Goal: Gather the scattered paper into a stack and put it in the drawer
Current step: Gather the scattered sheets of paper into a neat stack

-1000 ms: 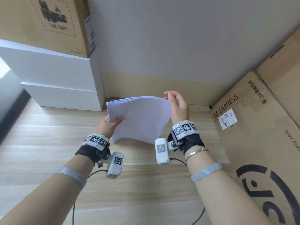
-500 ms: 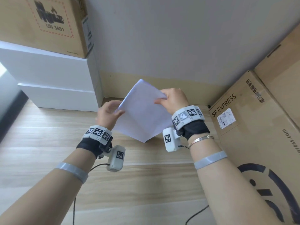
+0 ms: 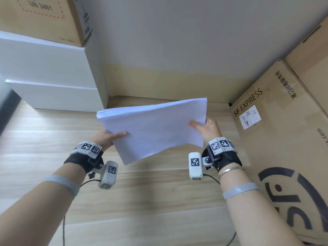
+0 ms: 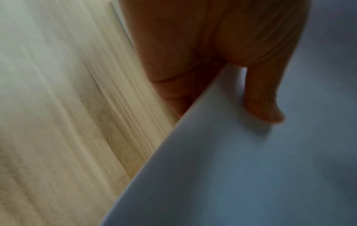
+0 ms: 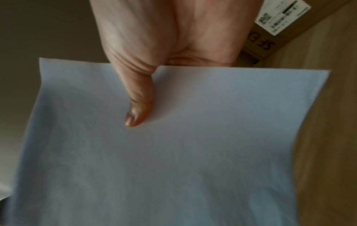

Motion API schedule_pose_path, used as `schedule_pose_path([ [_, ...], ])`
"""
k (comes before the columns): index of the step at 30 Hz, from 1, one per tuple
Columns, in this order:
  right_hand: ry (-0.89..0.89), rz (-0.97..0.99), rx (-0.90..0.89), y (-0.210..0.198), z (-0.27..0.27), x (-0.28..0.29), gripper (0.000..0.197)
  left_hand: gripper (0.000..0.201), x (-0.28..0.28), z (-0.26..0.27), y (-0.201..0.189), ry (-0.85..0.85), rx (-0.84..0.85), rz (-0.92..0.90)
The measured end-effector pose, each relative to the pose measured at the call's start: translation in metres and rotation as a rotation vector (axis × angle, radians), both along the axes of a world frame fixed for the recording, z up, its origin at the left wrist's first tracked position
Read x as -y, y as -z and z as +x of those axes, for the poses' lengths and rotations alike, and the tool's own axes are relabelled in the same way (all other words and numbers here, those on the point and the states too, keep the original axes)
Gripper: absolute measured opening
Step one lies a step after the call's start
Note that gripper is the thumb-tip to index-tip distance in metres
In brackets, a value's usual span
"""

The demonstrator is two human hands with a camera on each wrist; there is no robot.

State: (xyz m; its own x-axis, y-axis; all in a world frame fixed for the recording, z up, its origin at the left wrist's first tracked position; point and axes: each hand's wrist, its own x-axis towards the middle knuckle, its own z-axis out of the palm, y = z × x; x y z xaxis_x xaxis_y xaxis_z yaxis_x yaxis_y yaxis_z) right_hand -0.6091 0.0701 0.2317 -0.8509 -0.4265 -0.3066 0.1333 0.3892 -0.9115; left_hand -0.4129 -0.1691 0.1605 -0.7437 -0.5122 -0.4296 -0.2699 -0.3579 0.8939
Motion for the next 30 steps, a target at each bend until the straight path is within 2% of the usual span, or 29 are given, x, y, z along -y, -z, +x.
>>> schedule_pose_path([
  [2, -0.033, 0.031, 0.016, 0.010, 0.009, -0.002, 0.018, 0.047, -0.011, -0.006, -0.007, -0.064, 0.077, -0.216],
  [5, 0.029, 0.109, -0.004, 0.022, 0.017, -0.003, 0.014, 0.042, -0.030, -0.014, -0.018, -0.166, 0.107, -0.414],
  [7, 0.151, 0.103, 0.020, 0.033, 0.018, -0.007, 0.038, 0.039, -0.041, -0.016, -0.022, -0.212, 0.019, -0.433],
  [9, 0.241, 0.049, 0.052, 0.043, 0.018, -0.011, 0.054, 0.039, -0.047, -0.012, -0.024, -0.206, -0.059, -0.424],
  [10, 0.250, 0.024, 0.061, 0.047, 0.019, -0.014, 0.050, 0.036, -0.047, -0.009, -0.020, -0.183, -0.063, -0.403],
  [12, 0.202, 0.020, 0.051, 0.053, 0.024, -0.020, 0.026, 0.039, -0.046, -0.003, -0.007, -0.153, -0.020, -0.341],
  [13, 0.173, 0.047, 0.047, 0.058, 0.027, -0.022, 0.023, 0.042, -0.045, 0.000, 0.001, -0.157, -0.004, -0.302],
  [16, 0.112, 0.107, 0.091, 0.078, 0.042, -0.027, 0.031, 0.047, -0.046, 0.008, 0.018, -0.171, 0.029, -0.227],
  [18, 0.140, 0.088, 0.105, 0.083, 0.048, -0.026, 0.031, 0.042, -0.049, 0.009, 0.021, -0.168, 0.020, -0.228],
  [22, 0.187, 0.014, 0.054, 0.075, 0.043, -0.022, 0.021, 0.039, -0.050, 0.005, 0.016, -0.243, -0.032, -0.209],
  [25, 0.198, -0.031, 0.039, 0.076, 0.041, -0.025, 0.031, 0.042, -0.049, 0.007, 0.016, -0.263, -0.072, -0.190],
  [28, 0.170, 0.068, 0.083, 0.087, 0.051, -0.029, 0.021, 0.048, -0.057, 0.014, 0.030, -0.274, -0.003, -0.129],
  [30, 0.206, 0.096, 0.114, 0.096, 0.059, -0.028, 0.024, 0.046, -0.064, 0.016, 0.041, -0.297, 0.024, -0.124],
])
